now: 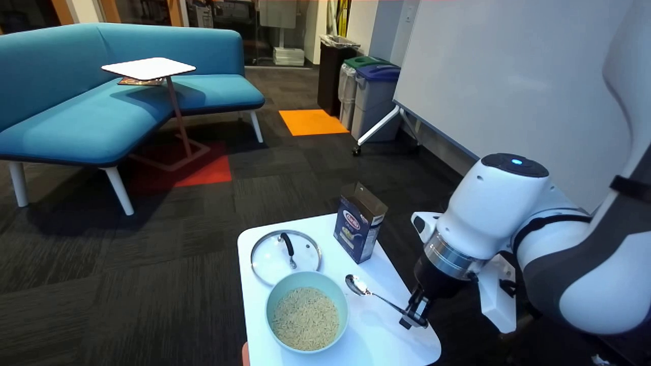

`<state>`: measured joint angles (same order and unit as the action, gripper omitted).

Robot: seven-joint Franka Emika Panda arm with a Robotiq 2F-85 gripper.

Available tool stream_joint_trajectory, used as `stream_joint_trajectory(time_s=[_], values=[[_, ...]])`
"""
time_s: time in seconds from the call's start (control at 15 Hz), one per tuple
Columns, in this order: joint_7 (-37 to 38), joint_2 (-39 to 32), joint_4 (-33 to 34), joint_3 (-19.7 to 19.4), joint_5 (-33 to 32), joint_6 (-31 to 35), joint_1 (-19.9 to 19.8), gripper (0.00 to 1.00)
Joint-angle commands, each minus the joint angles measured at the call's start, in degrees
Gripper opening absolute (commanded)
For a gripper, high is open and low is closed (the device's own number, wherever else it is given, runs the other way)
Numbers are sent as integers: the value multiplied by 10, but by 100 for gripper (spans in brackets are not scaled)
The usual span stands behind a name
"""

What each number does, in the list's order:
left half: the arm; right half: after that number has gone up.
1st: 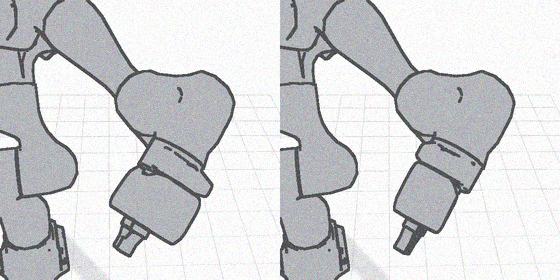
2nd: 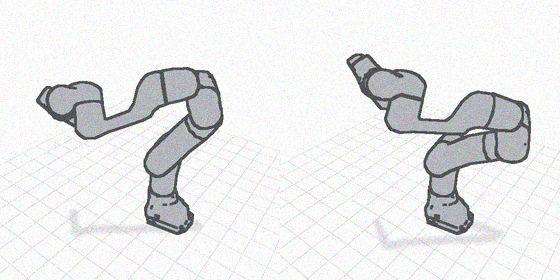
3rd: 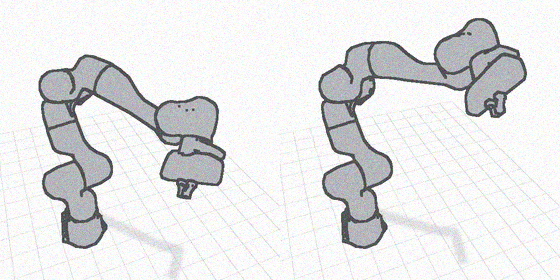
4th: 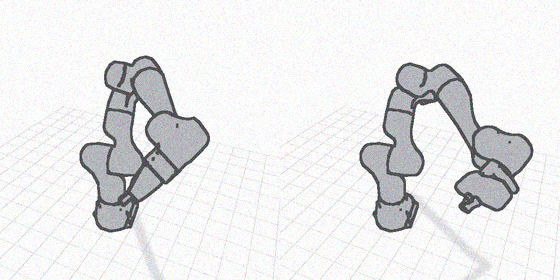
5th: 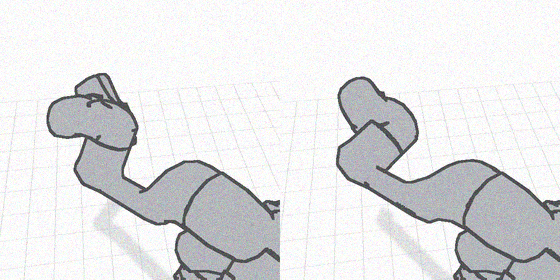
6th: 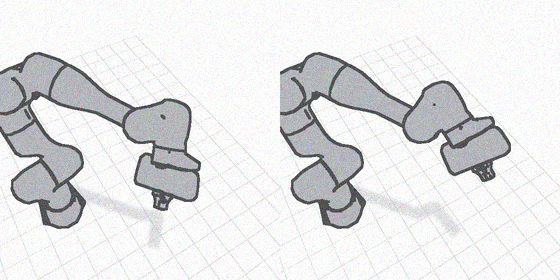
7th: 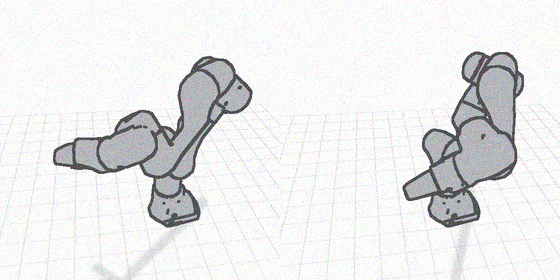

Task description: Remove the spoon from the bowl

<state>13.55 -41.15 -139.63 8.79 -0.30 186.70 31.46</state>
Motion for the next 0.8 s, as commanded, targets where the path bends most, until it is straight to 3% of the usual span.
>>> stream_joint_trajectory(time_s=[0.0,0.6,0.73], values=[[-20,-19,35,-25,21,-14,32,4],[-12,-55,110,-54,18,-93,54,4],[-10,-54,117,-53,14,-110,53,44]])
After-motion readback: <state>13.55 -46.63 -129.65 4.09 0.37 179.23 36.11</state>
